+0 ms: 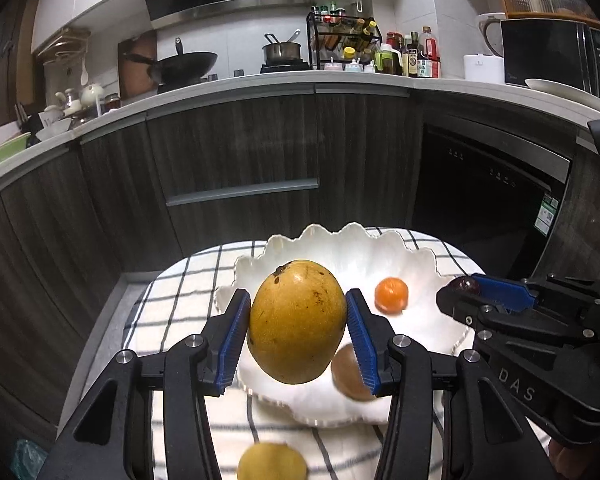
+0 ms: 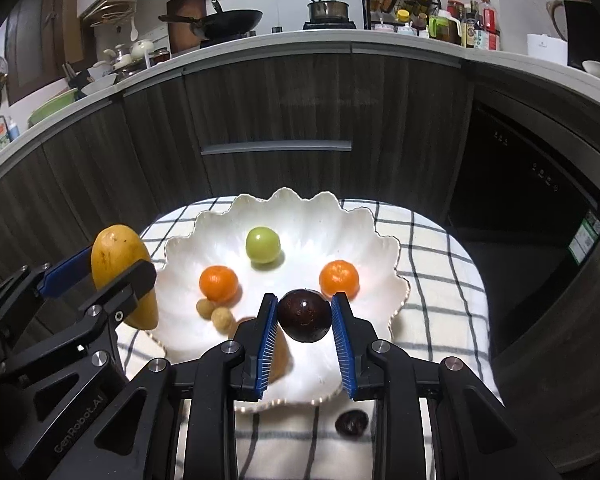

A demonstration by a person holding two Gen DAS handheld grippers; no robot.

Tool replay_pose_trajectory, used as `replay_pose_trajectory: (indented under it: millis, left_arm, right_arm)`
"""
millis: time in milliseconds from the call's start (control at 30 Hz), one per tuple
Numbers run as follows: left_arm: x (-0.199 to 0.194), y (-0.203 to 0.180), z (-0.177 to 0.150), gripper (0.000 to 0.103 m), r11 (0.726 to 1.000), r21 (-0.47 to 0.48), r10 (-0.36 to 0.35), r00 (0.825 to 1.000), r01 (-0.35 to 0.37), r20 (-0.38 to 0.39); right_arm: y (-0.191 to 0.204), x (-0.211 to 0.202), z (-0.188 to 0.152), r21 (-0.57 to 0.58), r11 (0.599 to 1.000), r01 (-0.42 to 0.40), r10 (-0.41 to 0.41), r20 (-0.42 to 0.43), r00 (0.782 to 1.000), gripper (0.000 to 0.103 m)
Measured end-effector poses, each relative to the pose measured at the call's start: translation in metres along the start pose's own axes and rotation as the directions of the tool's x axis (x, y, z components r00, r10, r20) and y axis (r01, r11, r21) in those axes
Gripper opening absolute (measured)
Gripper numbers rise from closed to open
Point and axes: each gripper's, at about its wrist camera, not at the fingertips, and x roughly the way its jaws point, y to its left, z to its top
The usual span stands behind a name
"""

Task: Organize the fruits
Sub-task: 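Carry the mango and plum over the bowl and open both tools, then grasp the lemon with the left tool while the right tool grasps the other plum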

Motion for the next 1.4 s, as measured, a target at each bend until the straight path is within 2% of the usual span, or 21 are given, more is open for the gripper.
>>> replay_pose_trajectory:
  millis: [467, 633, 733, 833, 867, 900, 1000, 1167, 1400]
  left_arm:
    - [0.066, 0.002, 0.003, 0.048, 0.999, -0.006, -0.046, 0.993, 0.046, -0.110]
    - [0.075, 0.001, -0.001, 0.047, 0.999, -0.009, -0.048, 0.988, 0.047, -0.144]
    - [0.070, 0.001, 0.000, 0.047, 1.000, 0.002, -0.031, 0.993, 0.031, -0.113]
    - [0.069, 0.006, 0.004, 0.050, 0.999, -0.016, -0.032, 0.992, 0.030, -0.121]
    - [0.069, 0.007, 0.005, 0.052, 1.000, -0.018, -0.026, 0.992, 0.024, -0.123]
    - [0.068, 0.009, 0.006, 0.055, 1.000, -0.020, -0.019, 0.993, 0.017, -0.120]
    - [0.063, 0.014, 0.008, 0.064, 0.999, -0.032, 0.007, 0.994, -0.010, -0.108]
    - [0.050, 0.020, 0.012, 0.098, 0.996, -0.040, 0.078, 0.992, -0.082, -0.098]
    - [0.030, 0.019, 0.003, 0.102, 0.991, -0.032, 0.125, 0.987, -0.129, -0.097]
  right_arm:
    - [-0.007, 0.051, 0.009, 0.032, 0.999, 0.010, -0.008, -0.065, 0.998, 0.029]
    - [-0.011, 0.060, 0.008, 0.044, 0.999, 0.012, -0.008, -0.080, 0.997, 0.029]
    - [-0.012, 0.060, 0.007, 0.056, 0.998, 0.007, -0.003, -0.082, 0.997, 0.029]
    - [-0.013, 0.057, 0.008, 0.064, 0.998, 0.017, -0.013, -0.076, 0.997, 0.032]
    - [-0.013, 0.056, 0.009, 0.066, 0.998, 0.025, -0.020, -0.072, 0.997, 0.042]
    - [-0.013, 0.053, 0.010, 0.068, 0.997, 0.038, -0.034, -0.064, 0.997, 0.057]
    - [-0.014, 0.044, 0.012, 0.069, 0.994, 0.083, -0.081, -0.037, 0.996, 0.071]
    - [-0.019, 0.032, 0.013, 0.083, 0.988, 0.132, -0.130, -0.023, 0.991, 0.079]
    - [-0.020, 0.008, 0.005, 0.078, 0.979, 0.186, -0.187, 0.008, 0.982, 0.079]
